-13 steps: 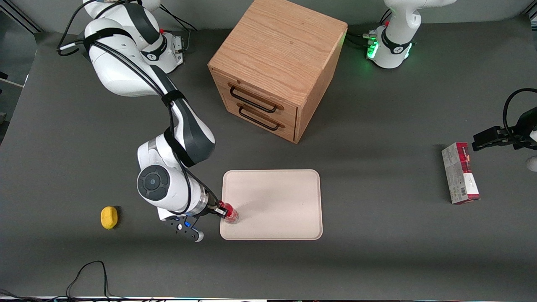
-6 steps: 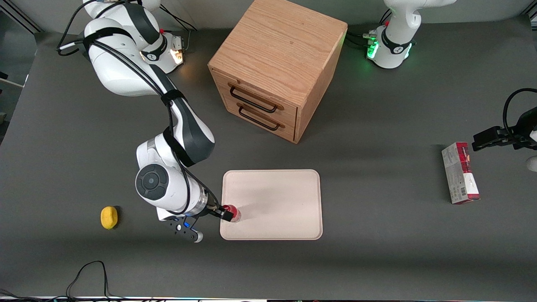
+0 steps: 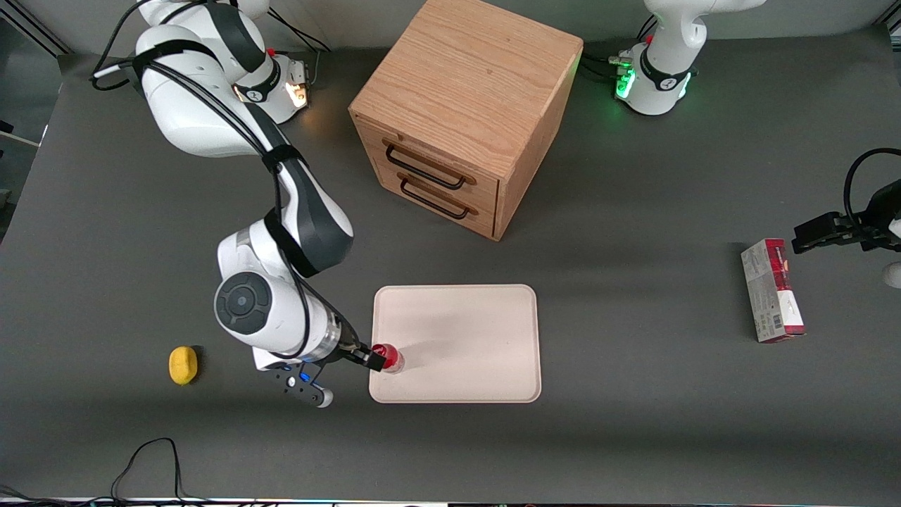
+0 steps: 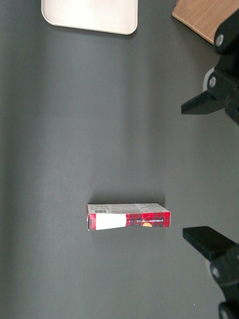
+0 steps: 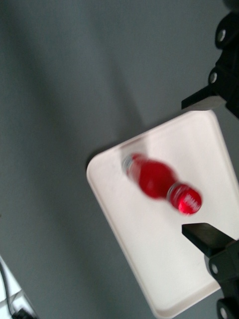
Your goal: Place coke bottle on tray
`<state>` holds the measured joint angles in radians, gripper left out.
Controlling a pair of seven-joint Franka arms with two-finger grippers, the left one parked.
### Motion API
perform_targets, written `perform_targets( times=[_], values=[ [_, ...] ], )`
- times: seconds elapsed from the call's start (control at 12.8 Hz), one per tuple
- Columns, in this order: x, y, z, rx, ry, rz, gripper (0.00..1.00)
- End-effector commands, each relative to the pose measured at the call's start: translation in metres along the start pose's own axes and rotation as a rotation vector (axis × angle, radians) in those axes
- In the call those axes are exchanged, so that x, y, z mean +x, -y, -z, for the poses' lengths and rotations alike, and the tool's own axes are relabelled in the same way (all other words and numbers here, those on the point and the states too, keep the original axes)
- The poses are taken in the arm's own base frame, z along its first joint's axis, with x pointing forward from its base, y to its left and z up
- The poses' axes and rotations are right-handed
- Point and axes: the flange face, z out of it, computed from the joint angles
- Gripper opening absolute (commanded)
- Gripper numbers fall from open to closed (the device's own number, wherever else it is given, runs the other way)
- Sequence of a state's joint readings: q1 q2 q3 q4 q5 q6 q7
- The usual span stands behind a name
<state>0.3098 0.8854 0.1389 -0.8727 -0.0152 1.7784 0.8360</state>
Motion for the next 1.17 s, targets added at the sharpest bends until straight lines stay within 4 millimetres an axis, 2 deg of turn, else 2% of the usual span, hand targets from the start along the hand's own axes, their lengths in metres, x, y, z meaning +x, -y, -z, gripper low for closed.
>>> perform_targets(
  times=[0.0, 0.16, 0.31, 0.47, 0.63, 0.86, 1.02, 1.1],
  values=[
    [-0.012, -0.059, 0.044, -0.082, 0.05, 0.13, 1.0],
    [-0.036, -0.128, 0.076, -0.094, 0.079, 0.254, 1.0],
    [-0.063, -0.209, 0.11, -0.098, 0.085, 0.402, 1.0],
    [-0.085, -0.27, 0.139, -0.066, 0.083, 0.482, 1.0],
    [-0.113, -0.3, 0.162, -0.058, 0.063, 0.551, 1.0],
    [-0.14, -0.307, 0.193, -0.073, 0.074, 0.592, 1.0],
    [-0.135, -0.311, 0.212, -0.063, 0.078, 0.588, 1.0],
    [-0.132, -0.309, 0.213, -0.07, 0.084, 0.589, 1.0]
  ],
)
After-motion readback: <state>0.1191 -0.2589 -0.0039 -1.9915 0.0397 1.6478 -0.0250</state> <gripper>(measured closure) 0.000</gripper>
